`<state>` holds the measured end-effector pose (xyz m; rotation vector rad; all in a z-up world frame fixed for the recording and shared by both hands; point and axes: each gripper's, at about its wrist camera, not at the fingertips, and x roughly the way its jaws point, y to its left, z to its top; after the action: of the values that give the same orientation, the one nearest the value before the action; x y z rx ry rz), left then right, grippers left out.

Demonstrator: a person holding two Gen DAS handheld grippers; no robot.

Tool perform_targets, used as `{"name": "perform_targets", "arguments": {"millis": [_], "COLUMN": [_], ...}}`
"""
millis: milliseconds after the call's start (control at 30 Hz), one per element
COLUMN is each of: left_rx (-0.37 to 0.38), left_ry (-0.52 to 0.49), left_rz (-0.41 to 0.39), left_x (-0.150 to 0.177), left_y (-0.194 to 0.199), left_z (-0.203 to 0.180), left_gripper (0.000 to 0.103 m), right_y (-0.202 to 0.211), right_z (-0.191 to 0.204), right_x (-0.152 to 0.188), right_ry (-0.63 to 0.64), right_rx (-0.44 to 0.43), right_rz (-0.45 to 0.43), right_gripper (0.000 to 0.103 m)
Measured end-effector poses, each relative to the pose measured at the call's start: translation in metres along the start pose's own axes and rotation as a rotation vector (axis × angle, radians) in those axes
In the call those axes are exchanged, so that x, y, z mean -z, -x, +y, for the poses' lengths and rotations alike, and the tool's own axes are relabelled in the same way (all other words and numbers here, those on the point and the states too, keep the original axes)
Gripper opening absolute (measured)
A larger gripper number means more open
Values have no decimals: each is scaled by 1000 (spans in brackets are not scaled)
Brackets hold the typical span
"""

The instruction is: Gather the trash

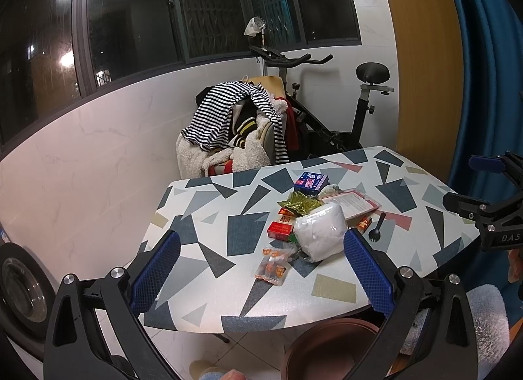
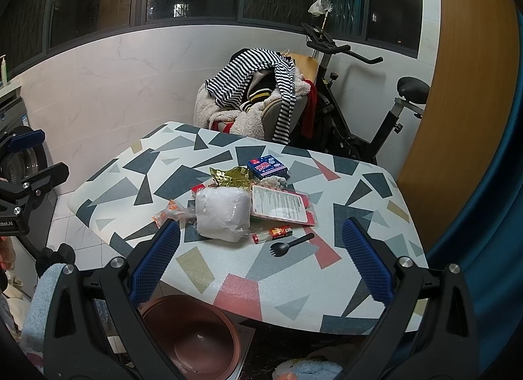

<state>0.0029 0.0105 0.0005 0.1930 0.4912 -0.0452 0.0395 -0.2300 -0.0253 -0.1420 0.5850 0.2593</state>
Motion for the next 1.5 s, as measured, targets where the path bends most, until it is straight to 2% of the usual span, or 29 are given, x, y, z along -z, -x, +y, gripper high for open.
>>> {"name": "perform_targets", "arguments": {"millis": [67,167,300,400,533,833,933,1000,1100,1200,1333,1500], "left_rx": [18,87,101,146,105,102,118,138,112,92,64,89], "left_ry": [3,38,59,76,80,51,33,43,78,121,118,151], "left_rz": [-4,3,11,48,48,64,107,114,137,151,161,189], "left_x": [-1,-2,-2,3,9,37,46,52,61,68,74,79], "left_y": [2,1,-4,-14,-25,-61,-77,-86,-104,-118,-137,-163], "left_z": [1,9,12,16,18,23,19,18,20,29,40,46], "left_gripper": [98,98,98,98,98,98,98,98,98,98,98,98], "right_y": [0,1,-2,-4,-14,-61,-76,-87,-105,-123,-144,-174], "right_z": [0,-7,-10,-9,-12,-9,-11,-11,-14,-27,-40,-45], "right_x": [1,-5,-5,-4,2,33,40,47,56,64,66,56], "right_ry": [1,-12,-20,-24,-46,-74,-92,-72,-53,-107,-141,-161], "right_rx": [0,-5,-21,-26,-36,-78,-89,-52,-5,-14,-13,-69], "right_rz": [0,-3,-7,3,11,100,139,153,194,213,221,209], "right_gripper": [97,97,98,98,98,98,98,98,97,97,97,97]}}
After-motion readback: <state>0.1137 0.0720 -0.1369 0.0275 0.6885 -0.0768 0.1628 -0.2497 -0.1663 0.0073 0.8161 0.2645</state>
